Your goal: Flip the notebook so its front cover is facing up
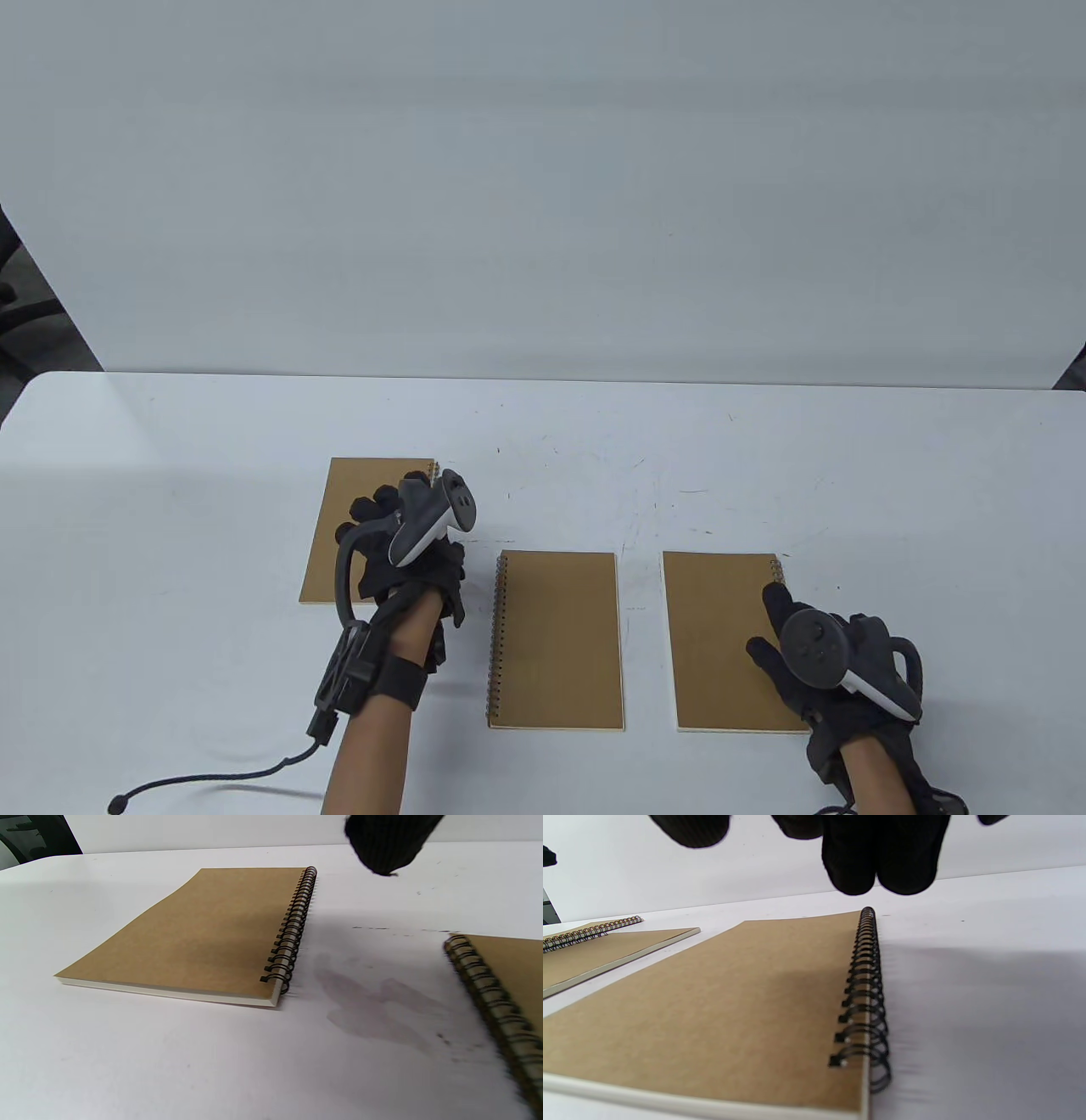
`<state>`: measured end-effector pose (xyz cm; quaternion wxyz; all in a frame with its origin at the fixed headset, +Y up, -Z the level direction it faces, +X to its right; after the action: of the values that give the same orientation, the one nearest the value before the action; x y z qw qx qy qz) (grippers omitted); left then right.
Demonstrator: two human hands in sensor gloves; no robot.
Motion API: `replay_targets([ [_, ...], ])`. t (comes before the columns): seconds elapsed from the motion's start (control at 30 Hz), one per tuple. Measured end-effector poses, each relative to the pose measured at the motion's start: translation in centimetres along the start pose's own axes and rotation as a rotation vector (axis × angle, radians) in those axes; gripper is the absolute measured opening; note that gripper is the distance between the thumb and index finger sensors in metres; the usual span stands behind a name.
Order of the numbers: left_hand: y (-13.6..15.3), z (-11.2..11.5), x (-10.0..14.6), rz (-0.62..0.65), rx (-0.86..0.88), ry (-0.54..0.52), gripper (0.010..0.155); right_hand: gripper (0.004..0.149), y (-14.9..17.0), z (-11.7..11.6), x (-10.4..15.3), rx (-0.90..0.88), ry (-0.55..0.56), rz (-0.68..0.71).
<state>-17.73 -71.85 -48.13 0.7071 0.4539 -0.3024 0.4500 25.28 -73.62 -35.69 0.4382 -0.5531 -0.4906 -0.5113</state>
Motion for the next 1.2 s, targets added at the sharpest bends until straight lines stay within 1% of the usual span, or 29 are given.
replay_targets([
  [0.1,0.0,0.2,-2.0,-0.015,-0.047,-0.043,0.104,0.07,0.2,0.0,-0.1,-0.003,-0.001,-0.008],
  [0.17,-0.1,0.6,-3.6,-0.022,-0.085,-0.022,0.106,0.07,0.4,-0.1,-0.2,-0.003,-0.006,-0.014],
  [0.3,-0.3,2.3,-5.9,-0.027,-0.072,0.113,0.109,0.07,0.6,-0.3,-0.4,0.009,-0.015,-0.022],
  [0.33,-0.3,2.8,-6.6,-0.015,-0.07,0.149,0.109,0.07,0.7,-0.3,-0.4,0.013,-0.014,-0.024],
  [0.37,-0.2,3.3,-7.3,0.003,-0.062,0.181,0.104,0.07,0.7,-0.4,-0.4,0.014,-0.015,-0.027],
  [0.4,-0.2,3.6,-7.6,0.034,-0.013,0.206,0.101,0.07,0.8,-0.4,-0.3,0.014,-0.015,-0.029],
  [0.43,-0.3,3.8,-8.0,0.086,0.107,0.224,0.099,0.07,0.8,-0.4,-0.3,0.012,-0.017,-0.03],
  [0.47,-0.3,3.7,-7.9,0.056,0.119,0.209,0.098,0.07,0.8,-0.4,-0.3,0.011,-0.02,-0.032],
  [0.53,-0.7,3.5,-7.8,0.081,-0.01,0.187,0.098,0.07,0.8,-0.4,-0.3,0.01,-0.02,-0.03],
  [0.6,-1.3,3.4,-7.8,0.085,-0.08,0.144,0.098,0.07,0.7,-0.5,-0.4,0.016,-0.027,-0.027],
  [0.63,-1.6,3.5,-7.7,0.085,-0.106,0.151,0.098,0.07,0.7,-0.6,-0.4,0.021,-0.034,-0.026],
  [0.67,-1.8,3.4,-7.7,0.077,-0.128,0.136,0.096,0.07,0.7,-0.6,-0.4,0.022,-0.036,-0.027],
  [0.7,-1.9,3.0,-7.6,0.041,-0.202,0.063,0.091,0.07,0.7,-0.6,-0.4,0.023,-0.037,-0.026],
  [0.73,-1.7,2.5,-7.3,0.063,-0.266,-0.022,0.09,0.07,0.7,-0.6,-0.4,0.022,-0.034,-0.027],
  [0.77,-1.6,2.1,-7.2,0.073,-0.272,-0.067,0.087,0.07,0.7,-0.4,-0.4,0.018,-0.03,-0.026],
  [0.83,-0.9,1.5,-6.5,0.063,-0.207,-0.046,0.087,0.07,0.7,-0.1,-0.3,0.01,-0.014,-0.025],
  [0.9,-0.1,0.4,-5.4,0.061,-0.144,-0.061,0.086,0.07,0.7,0.1,-0.3,0.003,-0.007,-0.022],
  [0.97,0.8,-1.6,-3.5,0.061,-0.118,-0.137,0.085,0.07,0.5,0.2,-0.2,0.004,-0.006,-0.018],
  [1.0,1.2,-2.2,-2.8,0.065,-0.11,-0.16,0.085,0.07,0.5,0.2,-0.2,0.007,-0.006,-0.017],
  [1.03,1.7,-3.2,-1.6,0.074,-0.074,-0.193,0.085,0.07,0.5,0.3,-0.2,0.01,-0.003,-0.017],
  [1.07,2.1,-3.8,-0.8,0.087,-0.033,-0.2,0.084,0.07,0.5,0.3,-0.1,0.01,0.0,-0.017],
  [1.2,3.3,-5.9,4.0,0.228,0.309,-0.204,0.084,0.07,0.7,0.7,0.2,-0.023,0.001,-0.033],
])
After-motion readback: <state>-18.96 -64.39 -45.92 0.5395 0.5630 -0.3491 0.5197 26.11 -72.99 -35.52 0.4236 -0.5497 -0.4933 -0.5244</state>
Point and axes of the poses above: the tracker on the back of each hand, its own y axis roughly to the little-finger side, its own x axis roughly from the fingertips to the wrist, z = x × y, the point moved 3 cm from there along -x, roughly from the wrist to the fingertips, and after that the axes turned 9 degrees about -z, right-handed, at the moved point
